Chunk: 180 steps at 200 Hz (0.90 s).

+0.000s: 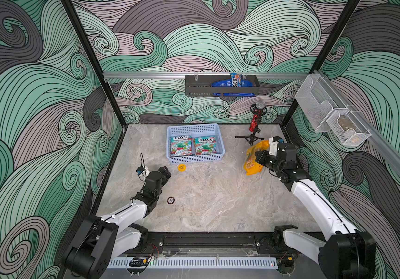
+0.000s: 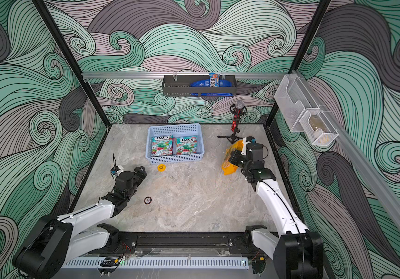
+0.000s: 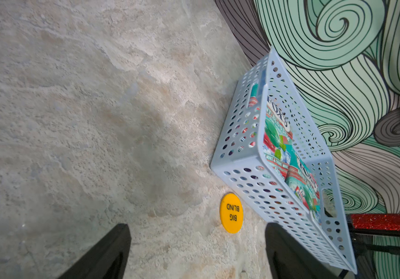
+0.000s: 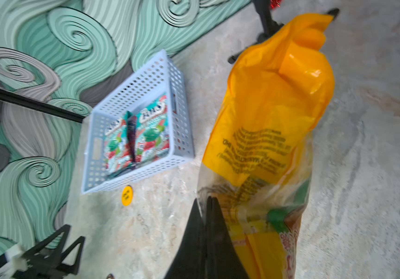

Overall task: Put the candies in the basket
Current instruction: Pick up the candy at the center of the board, then place the candy in the basket.

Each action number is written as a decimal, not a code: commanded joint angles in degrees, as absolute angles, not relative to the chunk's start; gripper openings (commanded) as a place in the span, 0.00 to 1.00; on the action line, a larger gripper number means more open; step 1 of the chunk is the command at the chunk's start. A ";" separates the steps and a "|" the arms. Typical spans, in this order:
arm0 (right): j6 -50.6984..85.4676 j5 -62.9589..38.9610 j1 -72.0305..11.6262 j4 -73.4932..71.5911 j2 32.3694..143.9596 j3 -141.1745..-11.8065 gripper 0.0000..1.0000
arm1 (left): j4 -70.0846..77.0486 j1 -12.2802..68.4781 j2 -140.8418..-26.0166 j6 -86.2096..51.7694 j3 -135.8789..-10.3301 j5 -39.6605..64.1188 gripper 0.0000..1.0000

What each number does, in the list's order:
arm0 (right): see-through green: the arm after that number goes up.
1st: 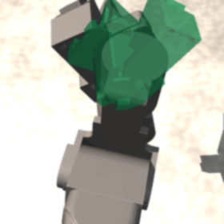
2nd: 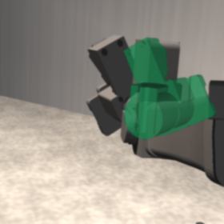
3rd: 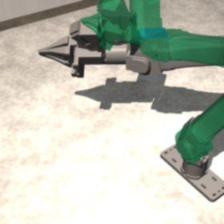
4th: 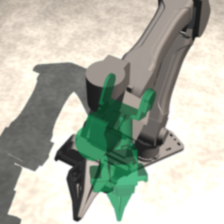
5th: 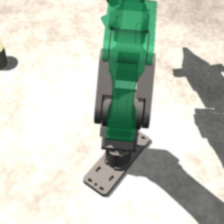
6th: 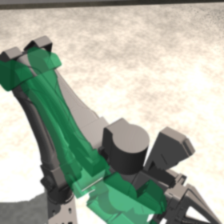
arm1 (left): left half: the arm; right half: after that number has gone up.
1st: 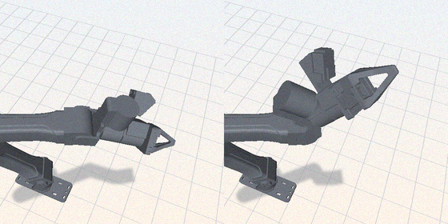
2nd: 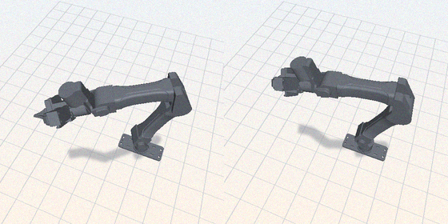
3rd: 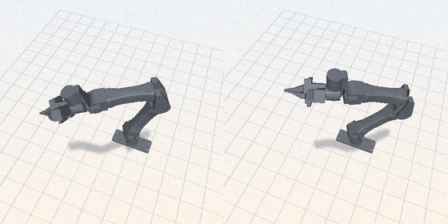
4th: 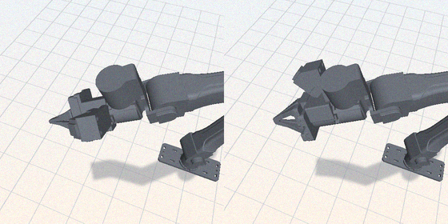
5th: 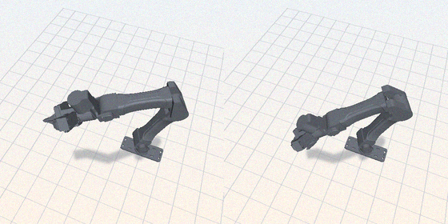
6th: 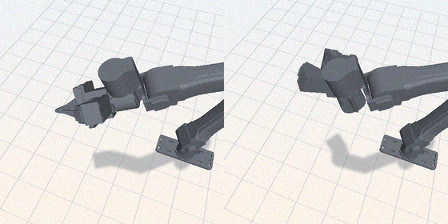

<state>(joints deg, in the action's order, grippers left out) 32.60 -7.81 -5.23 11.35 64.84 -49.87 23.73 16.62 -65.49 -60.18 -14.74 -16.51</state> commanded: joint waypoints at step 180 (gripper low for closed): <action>39.88 -9.05 -36.00 6.90 131.04 -125.28 0.00 | 20.21 10.65 -67.71 -55.46 -18.07 -7.62 0.87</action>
<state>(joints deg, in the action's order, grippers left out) 37.08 -6.85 -34.68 11.75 128.18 -117.49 20.93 11.22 -68.77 -56.82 -16.82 -7.05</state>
